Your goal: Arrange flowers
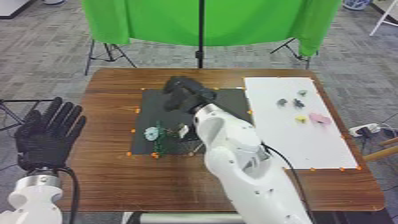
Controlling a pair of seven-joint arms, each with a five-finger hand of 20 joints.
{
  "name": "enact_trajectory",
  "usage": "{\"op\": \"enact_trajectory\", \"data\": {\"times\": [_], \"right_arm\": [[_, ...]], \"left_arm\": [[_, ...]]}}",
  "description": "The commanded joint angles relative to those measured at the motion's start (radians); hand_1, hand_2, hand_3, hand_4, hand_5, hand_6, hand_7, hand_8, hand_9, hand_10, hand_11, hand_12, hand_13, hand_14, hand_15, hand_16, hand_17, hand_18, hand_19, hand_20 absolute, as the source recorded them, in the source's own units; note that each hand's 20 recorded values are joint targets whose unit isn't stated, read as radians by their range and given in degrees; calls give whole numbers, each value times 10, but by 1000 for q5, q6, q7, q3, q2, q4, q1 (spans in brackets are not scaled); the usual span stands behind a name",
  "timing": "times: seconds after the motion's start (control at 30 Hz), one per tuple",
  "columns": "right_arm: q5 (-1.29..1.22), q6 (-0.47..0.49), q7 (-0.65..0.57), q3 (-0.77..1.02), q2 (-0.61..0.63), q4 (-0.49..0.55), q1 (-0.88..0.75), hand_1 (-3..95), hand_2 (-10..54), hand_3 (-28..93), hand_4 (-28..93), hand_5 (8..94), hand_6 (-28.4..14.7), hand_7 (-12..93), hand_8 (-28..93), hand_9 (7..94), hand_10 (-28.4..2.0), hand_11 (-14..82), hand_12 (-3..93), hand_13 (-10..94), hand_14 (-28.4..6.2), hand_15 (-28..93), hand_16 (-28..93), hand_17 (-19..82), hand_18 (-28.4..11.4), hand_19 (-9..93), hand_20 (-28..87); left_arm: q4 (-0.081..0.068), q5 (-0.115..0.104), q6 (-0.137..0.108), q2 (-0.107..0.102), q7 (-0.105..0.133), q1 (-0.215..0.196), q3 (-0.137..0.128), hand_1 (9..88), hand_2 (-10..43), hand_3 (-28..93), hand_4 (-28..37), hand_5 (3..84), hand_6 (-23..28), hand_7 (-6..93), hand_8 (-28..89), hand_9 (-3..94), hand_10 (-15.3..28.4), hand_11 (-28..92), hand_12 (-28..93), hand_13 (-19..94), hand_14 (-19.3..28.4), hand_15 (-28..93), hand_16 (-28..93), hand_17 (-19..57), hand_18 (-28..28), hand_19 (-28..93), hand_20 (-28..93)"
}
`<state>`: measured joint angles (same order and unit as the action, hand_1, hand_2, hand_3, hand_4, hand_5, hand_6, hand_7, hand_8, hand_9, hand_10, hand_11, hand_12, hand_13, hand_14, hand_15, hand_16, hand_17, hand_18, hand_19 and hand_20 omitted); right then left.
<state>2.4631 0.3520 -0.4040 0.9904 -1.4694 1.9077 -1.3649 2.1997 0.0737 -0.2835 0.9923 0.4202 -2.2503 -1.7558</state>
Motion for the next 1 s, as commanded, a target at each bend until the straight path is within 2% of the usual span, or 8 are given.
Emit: {"op": "enact_trajectory", "data": {"times": [0.03, 0.17, 0.27, 0.43, 0.67, 0.87, 1.0], "right_arm": [[61, -50, -128, 291, 327, 19, -78, 426, -95, 809, -283, 529, -72, 106, -99, 496, -200, 108, 161, 494, -170, 492, 176, 284, -244, 830, 406], [30, -37, -174, 383, 389, -15, -121, 418, -95, 804, -283, 523, -75, 100, -95, 487, -205, 101, 158, 483, -174, 469, 167, 287, -248, 846, 406], [13, -16, -129, 426, 425, -59, -135, 417, -95, 807, -283, 522, -77, 98, -94, 487, -204, 101, 157, 479, -174, 465, 165, 287, -247, 851, 405], [40, 12, -132, 441, 446, -88, -158, 433, -95, 825, -282, 526, -61, 117, -99, 488, -185, 106, 156, 431, -167, 416, 156, 245, -236, 820, 402], [44, 66, -160, 433, 449, -90, -163, 461, -95, 835, -282, 540, -52, 127, -105, 506, -173, 111, 154, 449, -158, 398, 159, 248, -236, 819, 409], [50, 152, -174, 431, 449, -85, -173, 487, -95, 841, -282, 571, -46, 134, -110, 547, -170, 121, 155, 489, -151, 416, 172, 264, -238, 834, 420], [63, 153, -162, 428, 440, -122, -181, 492, -95, 835, -283, 576, -46, 133, -111, 563, -166, 129, 159, 506, -145, 433, 180, 275, -236, 844, 425]], "left_arm": [[5, 14, 5, 27, 22, -32, -7, 241, 157, 792, -283, 453, 81, 109, -92, 398, 140, 176, 97, 330, 128, 220, -27, -43, 127, 313, 129], [8, 13, 3, 29, 32, -43, -13, 240, 157, 792, -283, 453, 81, 109, -92, 398, 141, 176, 96, 330, 129, 220, -27, -43, 127, 312, 129], [8, 10, -2, 31, 33, -43, -15, 241, 157, 792, -283, 453, 80, 109, -92, 398, 139, 176, 97, 330, 128, 220, -27, -43, 127, 313, 130], [10, 10, -5, 28, 36, -47, -23, 241, 157, 792, -283, 453, 81, 109, -92, 398, 141, 174, 96, 330, 128, 220, -26, -43, 127, 313, 130], [10, 12, -6, 32, 33, -42, -14, 241, 157, 792, -283, 452, 81, 108, -92, 398, 139, 176, 97, 330, 128, 221, -26, -44, 127, 314, 130], [12, 13, -5, 32, 37, -49, -15, 242, 158, 793, -283, 453, 81, 109, -92, 398, 140, 177, 97, 329, 129, 222, -26, -44, 127, 315, 130], [16, 11, -2, 34, 38, -57, -13, 242, 158, 792, -283, 453, 81, 109, -92, 398, 140, 177, 96, 329, 129, 222, -27, -44, 127, 315, 131]]}}
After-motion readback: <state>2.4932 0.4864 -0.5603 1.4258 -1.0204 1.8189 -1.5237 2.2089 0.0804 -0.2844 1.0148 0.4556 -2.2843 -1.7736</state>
